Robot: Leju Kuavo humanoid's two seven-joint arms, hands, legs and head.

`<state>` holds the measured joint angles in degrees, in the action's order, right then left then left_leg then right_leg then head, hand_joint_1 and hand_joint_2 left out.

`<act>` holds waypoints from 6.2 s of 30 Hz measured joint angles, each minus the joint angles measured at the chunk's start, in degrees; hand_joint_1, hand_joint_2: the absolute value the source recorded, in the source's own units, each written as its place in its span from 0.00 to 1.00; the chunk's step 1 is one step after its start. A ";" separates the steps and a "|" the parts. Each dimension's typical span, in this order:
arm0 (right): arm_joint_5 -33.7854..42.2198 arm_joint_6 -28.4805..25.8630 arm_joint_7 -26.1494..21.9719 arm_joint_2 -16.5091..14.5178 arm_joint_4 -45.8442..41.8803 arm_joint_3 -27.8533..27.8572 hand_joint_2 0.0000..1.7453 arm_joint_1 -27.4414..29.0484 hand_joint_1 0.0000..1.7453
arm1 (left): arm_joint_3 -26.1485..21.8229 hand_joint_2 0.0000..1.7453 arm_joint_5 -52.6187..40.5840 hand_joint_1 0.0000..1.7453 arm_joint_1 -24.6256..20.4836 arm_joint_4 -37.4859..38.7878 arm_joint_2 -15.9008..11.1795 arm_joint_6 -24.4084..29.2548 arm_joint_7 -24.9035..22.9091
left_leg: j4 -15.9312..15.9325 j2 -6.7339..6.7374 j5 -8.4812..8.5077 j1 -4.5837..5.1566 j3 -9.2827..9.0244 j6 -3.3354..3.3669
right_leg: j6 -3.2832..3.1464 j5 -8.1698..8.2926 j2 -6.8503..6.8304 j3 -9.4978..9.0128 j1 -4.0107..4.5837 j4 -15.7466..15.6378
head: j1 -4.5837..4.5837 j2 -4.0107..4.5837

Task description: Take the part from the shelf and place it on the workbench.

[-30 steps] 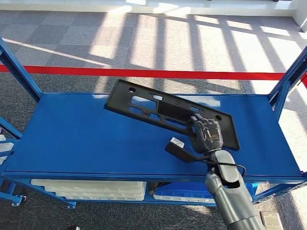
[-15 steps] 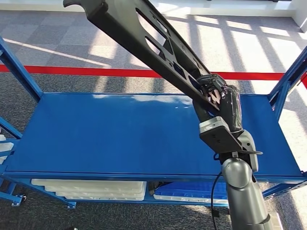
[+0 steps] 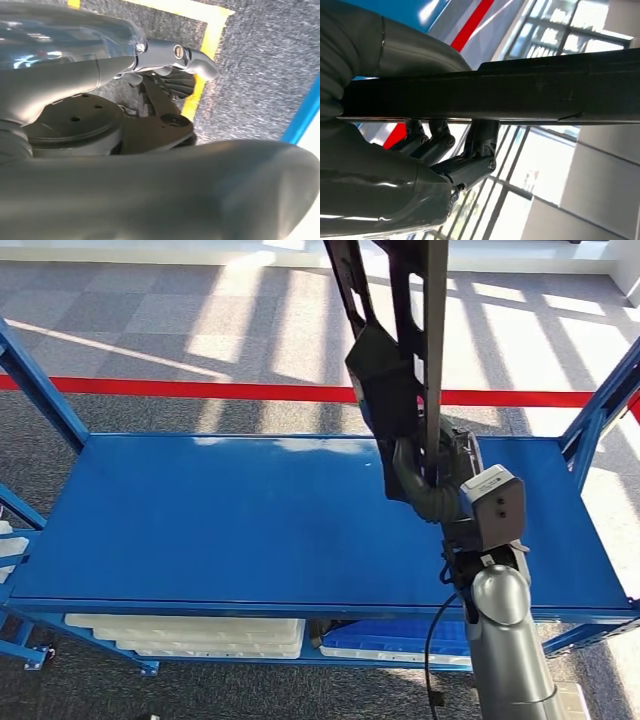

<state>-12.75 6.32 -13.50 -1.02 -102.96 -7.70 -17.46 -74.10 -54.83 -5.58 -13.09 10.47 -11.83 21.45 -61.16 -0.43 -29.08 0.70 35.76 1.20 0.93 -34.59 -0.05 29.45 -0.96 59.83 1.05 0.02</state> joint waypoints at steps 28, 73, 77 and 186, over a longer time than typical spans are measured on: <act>8.22 3.61 -3.25 4.18 -1.85 -4.71 1.00 -0.17 1.00 | -4.61 1.00 5.89 0.00 0.64 0.00 -0.49 -7.60 -5.58 | 1.00 0.35 0.64 -0.47 -0.61 1.02 | 2.40 1.30 0.12 1.47 -0.81 2.46 | -0.04 0.00; 9.52 2.52 -4.42 5.85 -0.18 -9.11 1.00 -1.27 1.00 | -6.25 1.00 5.54 0.00 1.29 0.42 -0.72 -12.82 -4.00 | -5.28 0.37 -4.88 -0.45 -5.38 -0.67 | -1.18 5.95 -0.93 6.69 0.06 0.79 | -0.11 0.00; 9.52 2.51 -4.56 5.69 -0.62 -9.14 1.00 -1.33 1.00 | -6.25 1.00 5.50 0.00 1.30 0.42 -0.77 -12.91 -3.86 | 4.06 0.22 -4.84 0.49 -10.58 0.54 | 0.12 8.17 -0.97 7.49 -0.24 0.27 | -0.12 0.00; 12.10 3.89 -3.67 7.23 -0.11 -5.05 1.00 0.76 1.00 | -5.90 1.00 3.17 0.00 1.11 0.59 -1.21 -10.13 -4.49 | -0.18 1.09 0.98 0.50 1.73 0.11 | 0.37 -0.26 -0.22 -1.98 -0.12 -0.91 | -0.19 0.00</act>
<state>-0.66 10.22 -17.17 6.22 -103.07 -12.75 -16.70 -80.00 -51.66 -4.46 -12.50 9.26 -21.96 16.96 -61.34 0.66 -28.10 1.20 37.50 1.30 1.30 -34.84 -0.27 27.47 -1.08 58.92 0.86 0.02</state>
